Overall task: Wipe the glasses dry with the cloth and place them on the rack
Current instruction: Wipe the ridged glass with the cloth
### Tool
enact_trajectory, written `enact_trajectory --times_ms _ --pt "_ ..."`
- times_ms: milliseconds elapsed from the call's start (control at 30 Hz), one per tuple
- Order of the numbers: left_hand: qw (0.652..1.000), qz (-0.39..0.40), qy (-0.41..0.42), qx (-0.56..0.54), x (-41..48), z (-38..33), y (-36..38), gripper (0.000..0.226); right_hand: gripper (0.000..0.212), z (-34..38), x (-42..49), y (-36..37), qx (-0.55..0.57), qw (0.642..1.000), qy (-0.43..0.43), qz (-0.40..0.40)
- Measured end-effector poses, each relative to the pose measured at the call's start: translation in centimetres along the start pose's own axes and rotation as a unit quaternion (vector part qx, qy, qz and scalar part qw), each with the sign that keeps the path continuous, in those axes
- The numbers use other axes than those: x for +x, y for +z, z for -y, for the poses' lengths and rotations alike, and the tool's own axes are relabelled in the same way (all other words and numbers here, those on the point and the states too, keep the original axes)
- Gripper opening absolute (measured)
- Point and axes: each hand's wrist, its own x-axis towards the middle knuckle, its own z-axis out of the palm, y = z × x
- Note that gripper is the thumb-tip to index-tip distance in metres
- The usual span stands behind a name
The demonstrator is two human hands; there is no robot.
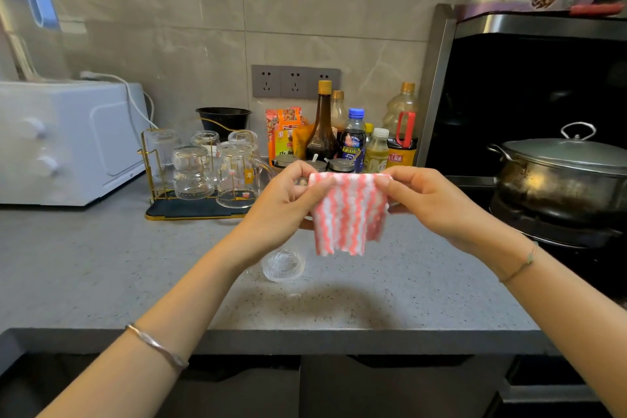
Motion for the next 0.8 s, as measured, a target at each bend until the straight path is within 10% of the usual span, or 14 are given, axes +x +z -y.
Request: enact_trajectory --times_ms 233,633,800 --pt "0.993 -0.062 -0.039 -0.090 -0.3 0.9 0.5 0.031 0.029 -0.8 -0.1 2.9 0.326 0.940 0.098 0.016" --pt "0.983 -0.135 -0.022 -0.127 -0.2 2.2 -0.5 0.015 0.021 -1.4 0.1 4.8 0.292 0.953 0.053 -0.062" --pt "0.985 -0.136 -0.014 -0.107 -0.2 2.5 -0.3 0.014 0.059 -1.6 0.1 6.3 0.293 0.952 0.093 -0.015"
